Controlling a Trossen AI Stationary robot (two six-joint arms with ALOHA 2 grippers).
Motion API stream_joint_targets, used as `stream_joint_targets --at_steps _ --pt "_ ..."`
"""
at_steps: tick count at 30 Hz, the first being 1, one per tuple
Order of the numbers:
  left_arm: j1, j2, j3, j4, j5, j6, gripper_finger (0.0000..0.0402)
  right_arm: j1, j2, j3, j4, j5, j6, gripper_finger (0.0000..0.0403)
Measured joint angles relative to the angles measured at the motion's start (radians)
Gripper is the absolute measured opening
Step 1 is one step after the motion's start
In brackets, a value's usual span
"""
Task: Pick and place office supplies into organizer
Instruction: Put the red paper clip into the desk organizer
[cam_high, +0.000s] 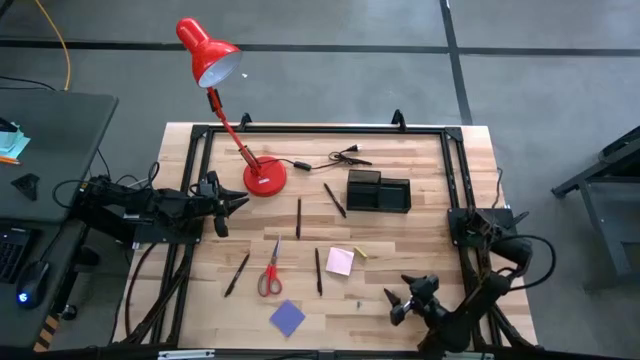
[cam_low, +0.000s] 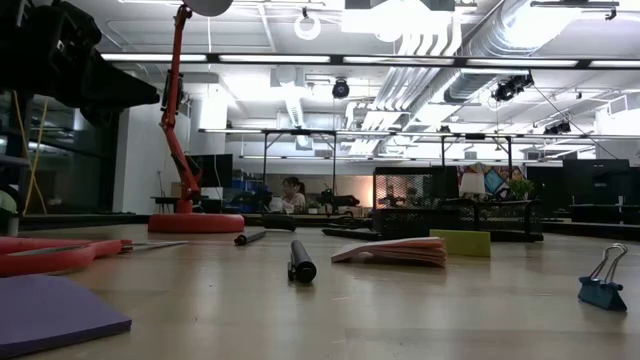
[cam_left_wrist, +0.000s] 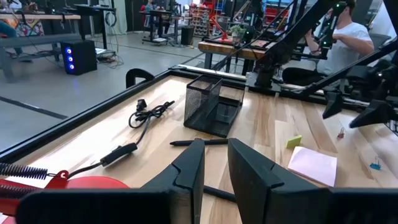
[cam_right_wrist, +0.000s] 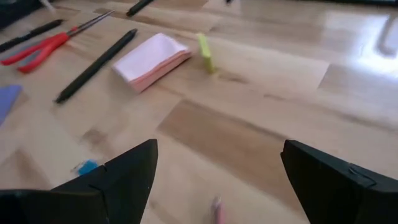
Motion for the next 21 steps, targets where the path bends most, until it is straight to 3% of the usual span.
stream_joint_targets --at_steps 21 --pt "0.0 0.0 0.0 -0.001 0.0 0.0 0.0062 0.046 0.083 -0.001 0.095 0.023 -0.001 0.0332"
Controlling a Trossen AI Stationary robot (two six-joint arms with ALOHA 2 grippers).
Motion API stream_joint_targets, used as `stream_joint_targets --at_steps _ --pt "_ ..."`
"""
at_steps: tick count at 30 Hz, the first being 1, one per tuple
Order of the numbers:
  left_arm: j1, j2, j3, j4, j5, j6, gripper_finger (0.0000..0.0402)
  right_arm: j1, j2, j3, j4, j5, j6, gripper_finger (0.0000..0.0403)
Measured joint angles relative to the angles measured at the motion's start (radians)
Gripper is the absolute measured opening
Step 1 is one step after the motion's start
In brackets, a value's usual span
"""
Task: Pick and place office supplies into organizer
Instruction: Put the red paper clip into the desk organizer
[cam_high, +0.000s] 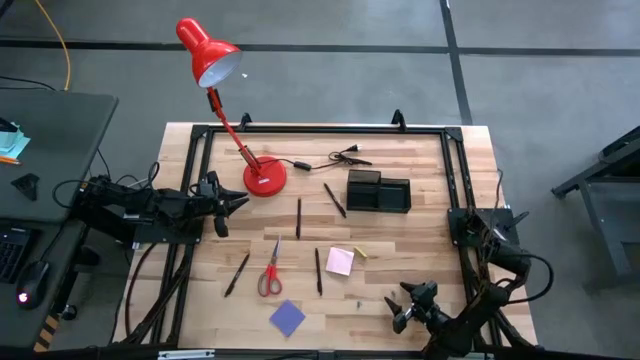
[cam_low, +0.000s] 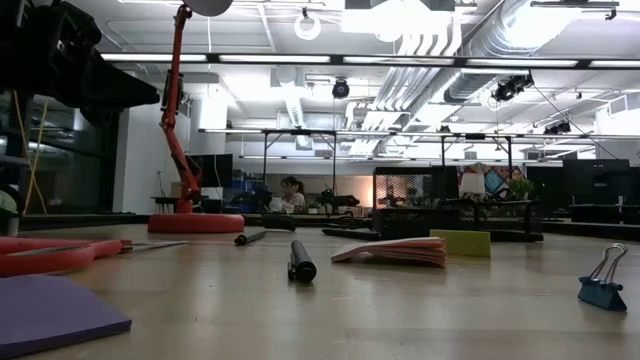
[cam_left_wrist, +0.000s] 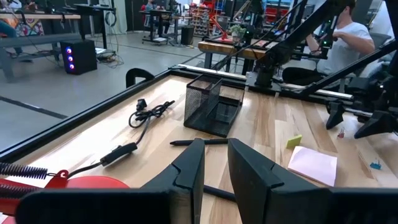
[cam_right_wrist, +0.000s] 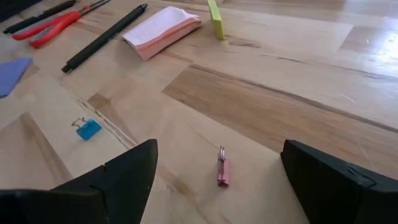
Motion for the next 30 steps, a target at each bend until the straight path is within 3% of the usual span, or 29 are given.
stream_joint_targets --at_steps 7,30 --pt "0.0 0.0 0.0 0.0 0.0 0.0 0.006 -0.002 0.0 0.0 0.041 -0.004 -0.05 0.03" --pt "0.0 0.0 0.0 0.0 0.0 0.0 0.0061 -0.004 0.001 0.0 0.071 -0.013 -0.095 0.0107"
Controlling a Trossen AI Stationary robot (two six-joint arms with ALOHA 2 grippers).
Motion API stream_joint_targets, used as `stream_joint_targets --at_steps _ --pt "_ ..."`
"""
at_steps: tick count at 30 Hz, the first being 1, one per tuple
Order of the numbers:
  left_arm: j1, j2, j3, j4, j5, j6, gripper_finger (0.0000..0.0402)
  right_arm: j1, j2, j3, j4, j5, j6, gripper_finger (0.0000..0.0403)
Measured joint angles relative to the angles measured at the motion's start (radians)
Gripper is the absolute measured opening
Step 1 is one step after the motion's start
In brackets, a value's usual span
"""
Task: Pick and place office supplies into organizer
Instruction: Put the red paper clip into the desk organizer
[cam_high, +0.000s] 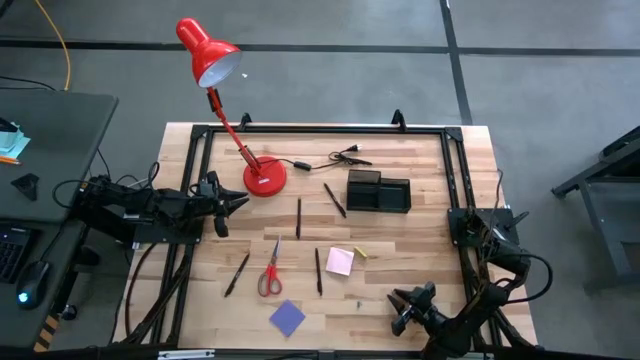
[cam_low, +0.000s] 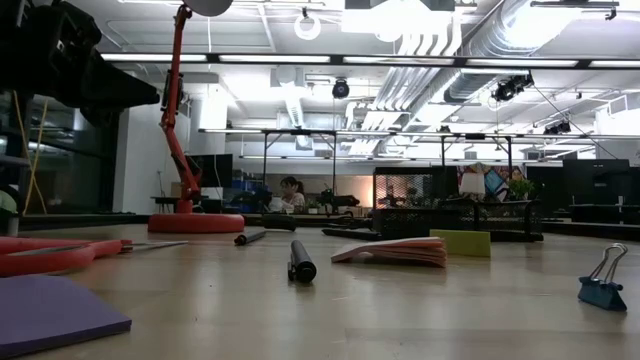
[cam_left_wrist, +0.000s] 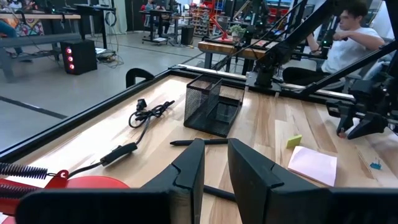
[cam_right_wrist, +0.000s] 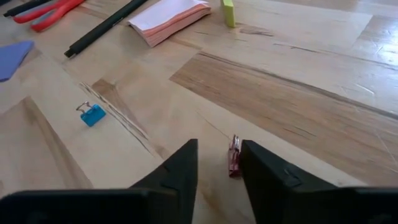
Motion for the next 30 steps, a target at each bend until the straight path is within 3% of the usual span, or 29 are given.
stream_joint_targets --at_steps 14,25,30 --pt "0.0 0.0 0.0 0.0 0.0 0.0 0.0063 -0.015 0.0 0.0 0.007 0.019 -0.038 0.0008" --pt "0.0 0.0 0.0 0.0 0.0 0.0 0.0063 -0.081 0.0 0.0 -0.001 0.021 -0.078 0.0007" --pt "0.0 0.0 0.0 0.0 0.0 0.0 0.006 -0.125 0.0 0.0 -0.005 0.081 -0.116 0.0008"
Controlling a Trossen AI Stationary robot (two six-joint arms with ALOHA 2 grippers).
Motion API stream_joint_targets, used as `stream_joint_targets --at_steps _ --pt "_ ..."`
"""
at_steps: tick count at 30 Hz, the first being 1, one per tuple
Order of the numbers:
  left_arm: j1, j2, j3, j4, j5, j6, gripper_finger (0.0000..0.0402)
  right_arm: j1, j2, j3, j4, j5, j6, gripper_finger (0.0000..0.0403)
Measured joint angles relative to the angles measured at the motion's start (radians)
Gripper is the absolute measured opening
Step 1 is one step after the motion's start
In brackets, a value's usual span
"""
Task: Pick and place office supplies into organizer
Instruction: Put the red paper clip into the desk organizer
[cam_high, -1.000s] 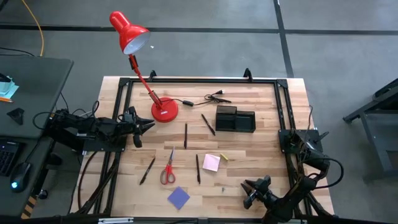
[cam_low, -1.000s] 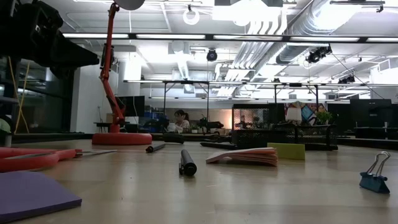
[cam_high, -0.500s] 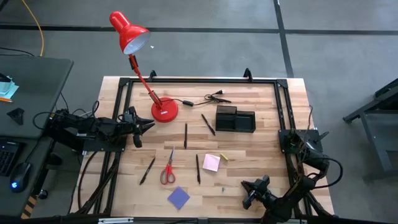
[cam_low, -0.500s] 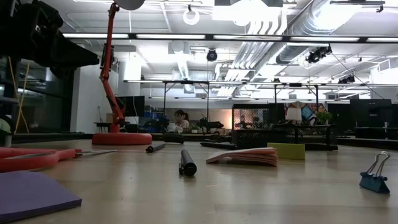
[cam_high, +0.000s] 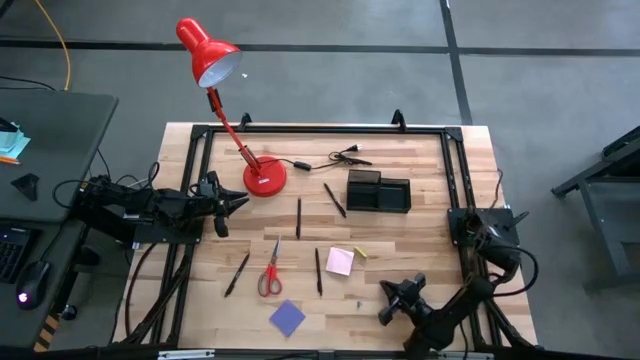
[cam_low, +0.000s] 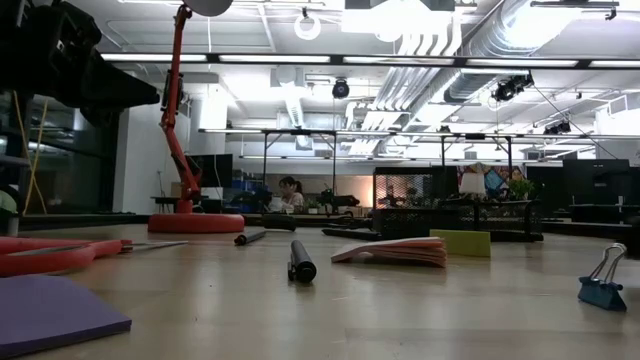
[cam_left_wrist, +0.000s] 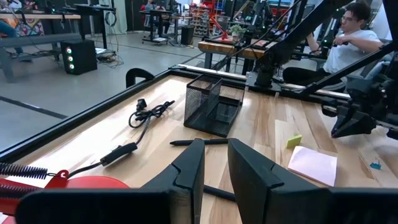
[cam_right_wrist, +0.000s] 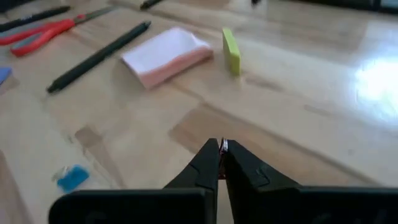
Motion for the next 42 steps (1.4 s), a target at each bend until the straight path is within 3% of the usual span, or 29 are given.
stream_joint_targets --at_steps 13,30,42 --pt "0.0 0.0 0.0 0.0 0.0 0.0 0.0061 -0.155 -0.01 0.0 -0.029 0.05 -0.011 0.0007" --pt "0.0 0.0 0.0 0.0 0.0 0.0 0.0062 -0.335 -0.258 0.0 -0.243 0.05 -0.052 0.0005" --pt "0.0 0.0 0.0 0.0 0.0 0.0 0.0061 -0.564 -0.308 0.0 -0.098 -0.069 -0.382 0.0006"
